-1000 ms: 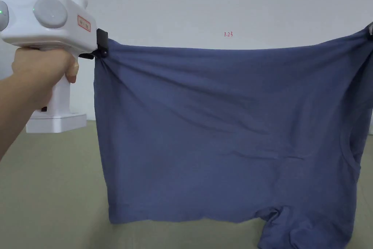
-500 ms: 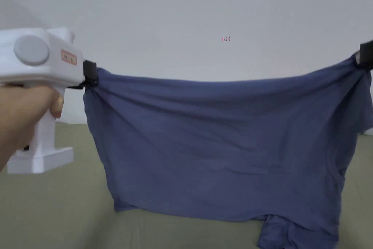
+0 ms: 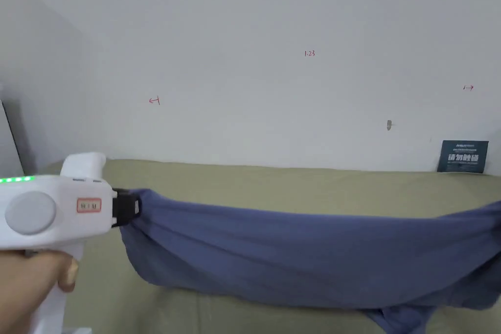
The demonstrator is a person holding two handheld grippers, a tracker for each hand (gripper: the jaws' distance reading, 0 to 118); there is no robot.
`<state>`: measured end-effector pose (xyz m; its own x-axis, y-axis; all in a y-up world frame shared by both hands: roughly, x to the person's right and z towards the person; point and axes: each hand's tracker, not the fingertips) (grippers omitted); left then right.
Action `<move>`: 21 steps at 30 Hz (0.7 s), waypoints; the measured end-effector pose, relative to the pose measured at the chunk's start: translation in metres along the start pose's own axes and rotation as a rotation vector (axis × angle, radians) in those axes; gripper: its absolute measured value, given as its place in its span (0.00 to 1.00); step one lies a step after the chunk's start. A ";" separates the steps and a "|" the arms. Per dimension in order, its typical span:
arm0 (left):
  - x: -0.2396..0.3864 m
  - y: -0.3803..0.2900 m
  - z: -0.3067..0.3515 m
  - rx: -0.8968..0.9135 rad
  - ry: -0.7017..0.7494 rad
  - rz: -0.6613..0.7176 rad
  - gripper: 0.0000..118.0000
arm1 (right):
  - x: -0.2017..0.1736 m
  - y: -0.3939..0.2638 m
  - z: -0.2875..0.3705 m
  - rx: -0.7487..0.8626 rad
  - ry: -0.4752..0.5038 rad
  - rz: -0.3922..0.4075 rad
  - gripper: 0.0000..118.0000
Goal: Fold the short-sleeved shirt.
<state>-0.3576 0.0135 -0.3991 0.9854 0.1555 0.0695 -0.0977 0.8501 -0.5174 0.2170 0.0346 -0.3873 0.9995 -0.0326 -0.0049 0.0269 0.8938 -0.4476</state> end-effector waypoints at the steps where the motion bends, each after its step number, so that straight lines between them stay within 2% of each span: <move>1: -0.002 -0.010 0.003 -0.016 -0.006 0.010 0.04 | 0.001 -0.010 0.005 -0.011 0.003 -0.010 0.01; 6: -0.016 -0.076 0.022 -0.066 -0.024 0.057 0.04 | 0.002 -0.079 0.025 -0.110 0.024 0.001 0.01; 9: -0.019 -0.113 0.031 -0.129 -0.011 0.043 0.04 | 0.004 -0.117 0.033 -0.174 0.040 -0.065 0.01; 13: -0.034 -0.153 0.035 -0.203 -0.014 0.064 0.04 | 0.004 -0.160 0.045 -0.239 0.040 -0.068 0.01; 17: -0.041 -0.189 0.037 -0.249 -0.009 0.061 0.04 | 0.011 -0.194 0.051 -0.323 0.055 -0.134 0.02; 21: -0.040 -0.219 0.032 -0.318 -0.014 0.061 0.04 | 0.013 -0.220 0.047 -0.379 0.031 -0.132 0.02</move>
<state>-0.3801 -0.1626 -0.2613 0.9768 0.2102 0.0409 -0.1056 0.6393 -0.7616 0.2252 -0.1417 -0.2466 0.9867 -0.1547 0.0506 0.1406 0.6528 -0.7444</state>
